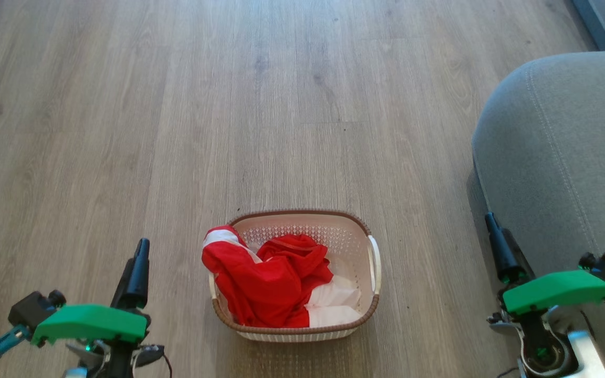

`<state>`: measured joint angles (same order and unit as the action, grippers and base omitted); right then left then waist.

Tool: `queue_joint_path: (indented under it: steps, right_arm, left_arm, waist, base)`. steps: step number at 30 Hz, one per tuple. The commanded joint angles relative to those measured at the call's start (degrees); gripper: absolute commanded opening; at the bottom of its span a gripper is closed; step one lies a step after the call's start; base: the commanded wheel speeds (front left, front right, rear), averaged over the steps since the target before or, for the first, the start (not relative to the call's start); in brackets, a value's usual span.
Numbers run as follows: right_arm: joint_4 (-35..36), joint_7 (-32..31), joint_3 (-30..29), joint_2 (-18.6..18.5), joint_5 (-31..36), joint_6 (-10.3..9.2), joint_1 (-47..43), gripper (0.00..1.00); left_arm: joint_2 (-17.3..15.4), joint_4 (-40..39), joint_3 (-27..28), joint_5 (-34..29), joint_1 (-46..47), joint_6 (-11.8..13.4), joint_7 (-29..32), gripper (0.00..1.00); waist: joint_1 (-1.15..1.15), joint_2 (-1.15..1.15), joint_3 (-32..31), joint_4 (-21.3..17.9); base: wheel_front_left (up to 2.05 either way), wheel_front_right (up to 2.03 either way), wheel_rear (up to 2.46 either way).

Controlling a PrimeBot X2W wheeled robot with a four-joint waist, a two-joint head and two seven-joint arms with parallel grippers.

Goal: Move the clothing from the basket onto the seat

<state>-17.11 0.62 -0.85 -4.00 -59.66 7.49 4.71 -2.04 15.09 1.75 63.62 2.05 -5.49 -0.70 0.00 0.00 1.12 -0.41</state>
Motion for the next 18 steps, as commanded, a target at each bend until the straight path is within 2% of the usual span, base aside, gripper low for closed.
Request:
queue_joint_path:
  steps: [1,18]
  right_arm:
    - [2.1,0.8,0.9,-1.3,2.1,0.00,3.6,1.00]
    - [-0.5,3.5,4.7,-2.6,13.2,0.00,4.6,1.00]
  left_arm:
    - [-0.5,-2.3,0.3,-2.1,2.8,0.2,-0.8,1.00]
    - [-0.6,-3.6,-0.7,-14.9,3.0,1.1,-3.5,1.00]
  waist:
    - [0.00,0.00,0.0,0.0]
    - [0.00,0.00,0.0,-0.4]
  base:
    - [0.00,0.00,0.00]
    - [0.00,0.00,0.00]
